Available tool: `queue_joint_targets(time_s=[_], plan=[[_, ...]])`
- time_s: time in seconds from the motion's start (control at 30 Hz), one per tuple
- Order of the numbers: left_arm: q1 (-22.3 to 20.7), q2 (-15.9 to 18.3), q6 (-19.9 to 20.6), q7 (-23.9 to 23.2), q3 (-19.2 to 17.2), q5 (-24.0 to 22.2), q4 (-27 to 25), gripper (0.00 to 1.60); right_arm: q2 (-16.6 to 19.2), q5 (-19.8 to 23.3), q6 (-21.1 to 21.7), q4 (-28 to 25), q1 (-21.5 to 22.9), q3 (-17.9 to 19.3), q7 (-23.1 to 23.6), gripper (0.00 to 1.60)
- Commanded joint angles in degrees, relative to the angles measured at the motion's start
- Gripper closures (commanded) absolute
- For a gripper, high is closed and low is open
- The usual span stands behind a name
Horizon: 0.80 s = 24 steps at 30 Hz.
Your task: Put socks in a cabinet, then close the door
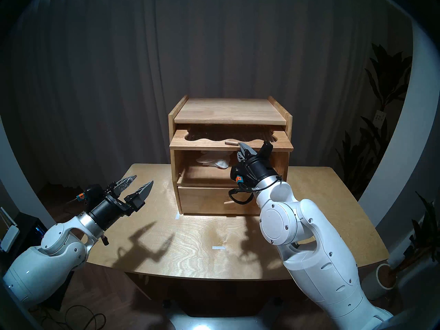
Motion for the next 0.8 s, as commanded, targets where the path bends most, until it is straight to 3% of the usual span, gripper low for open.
queue_joint_targets(time_s=[0.0,0.23,0.47,0.63,0.77], plan=[[-0.2,-0.03,-0.5,0.09,-0.78,0.06,-0.4,0.0,1.36,-3.12,2.55,-0.87,-0.45,2.03,-1.28,1.6],[-0.22,-0.03,-0.49,0.08,-0.77,0.05,-0.39,0.0,1.97,-7.97,4.19,-2.24,-2.97,1.45,-5.78,1.6],[-0.18,-0.03,-0.51,0.1,-0.8,0.07,-0.41,0.0,0.23,-12.94,5.37,0.38,-4.43,-3.26,-10.08,1.6],[-0.2,-0.03,-0.51,0.1,-0.79,0.06,-0.4,0.0,-1.15,-14.11,7.02,0.18,-6.54,-5.38,-13.01,1.6],[-0.19,-0.03,-0.51,0.1,-0.79,0.06,-0.41,0.0,-3.0,-16.25,8.82,2.03,-4.59,-7.44,-13.9,1.6]])
